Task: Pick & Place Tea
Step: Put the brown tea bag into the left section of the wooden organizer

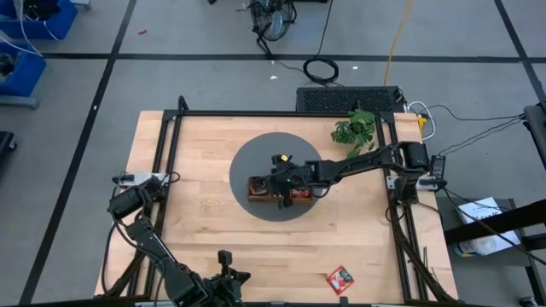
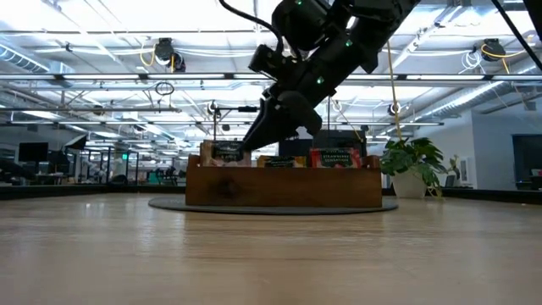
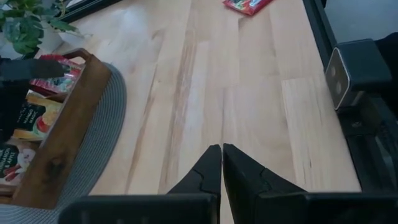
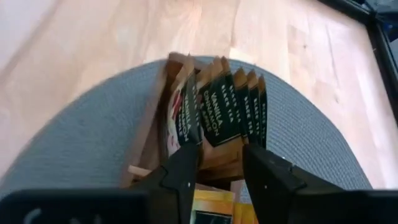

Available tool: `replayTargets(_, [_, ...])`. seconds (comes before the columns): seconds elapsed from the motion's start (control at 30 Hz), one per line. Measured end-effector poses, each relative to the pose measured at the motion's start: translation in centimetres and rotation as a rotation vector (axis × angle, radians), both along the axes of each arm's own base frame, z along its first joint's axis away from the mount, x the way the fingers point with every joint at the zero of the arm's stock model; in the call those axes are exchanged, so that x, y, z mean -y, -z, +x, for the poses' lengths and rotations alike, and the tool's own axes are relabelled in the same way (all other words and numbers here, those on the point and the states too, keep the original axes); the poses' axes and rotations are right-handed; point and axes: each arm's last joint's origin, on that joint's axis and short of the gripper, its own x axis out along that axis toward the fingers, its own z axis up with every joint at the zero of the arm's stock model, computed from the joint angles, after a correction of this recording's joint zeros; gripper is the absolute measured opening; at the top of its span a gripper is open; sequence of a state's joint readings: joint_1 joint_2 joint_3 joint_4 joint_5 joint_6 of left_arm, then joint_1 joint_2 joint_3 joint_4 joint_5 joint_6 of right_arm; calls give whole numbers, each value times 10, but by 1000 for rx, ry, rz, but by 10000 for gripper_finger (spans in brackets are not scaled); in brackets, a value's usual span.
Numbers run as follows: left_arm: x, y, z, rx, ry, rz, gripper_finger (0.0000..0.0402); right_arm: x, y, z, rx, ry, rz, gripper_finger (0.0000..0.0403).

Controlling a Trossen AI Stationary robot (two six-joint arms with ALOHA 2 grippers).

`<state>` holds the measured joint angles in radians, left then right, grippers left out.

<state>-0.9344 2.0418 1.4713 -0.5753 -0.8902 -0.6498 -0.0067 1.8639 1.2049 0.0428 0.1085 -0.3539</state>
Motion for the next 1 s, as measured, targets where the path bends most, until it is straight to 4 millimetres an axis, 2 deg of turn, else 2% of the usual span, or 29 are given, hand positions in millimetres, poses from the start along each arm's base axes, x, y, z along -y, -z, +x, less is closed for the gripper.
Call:
replayTargets(0.1, [-3,6,-2,-7,-4,18,24,-2,-12,-3,31,16,27,125])
replayTargets(0.23, [-8,13,-5,5,-24,61,24,-8,-43,-20,41,22,66,120])
replayTargets(0.33, [-12,16,-4,35,-55,93,24,-17,-65,-43,57,-20,95,93])
replayTargets(0.43, [-20,16,0,88,-124,113,24,-29,-79,-73,110,-29,203,44])
replayTargets(0.53, [-33,15,7,156,-244,96,19,-46,-69,-108,93,-23,267,8])
replayTargets(0.6, [-48,16,16,170,-330,66,8,-58,-53,-132,82,15,271,10])
replayTargets(0.73, [-82,19,42,120,-468,11,9,-77,-21,-175,185,27,305,2])
replayTargets(0.87, [-120,22,69,-1,-543,-29,10,-87,5,-206,286,-58,403,3])
replayTargets(1.0, [-149,21,83,-45,-620,-64,5,-84,21,-227,363,-115,430,1])
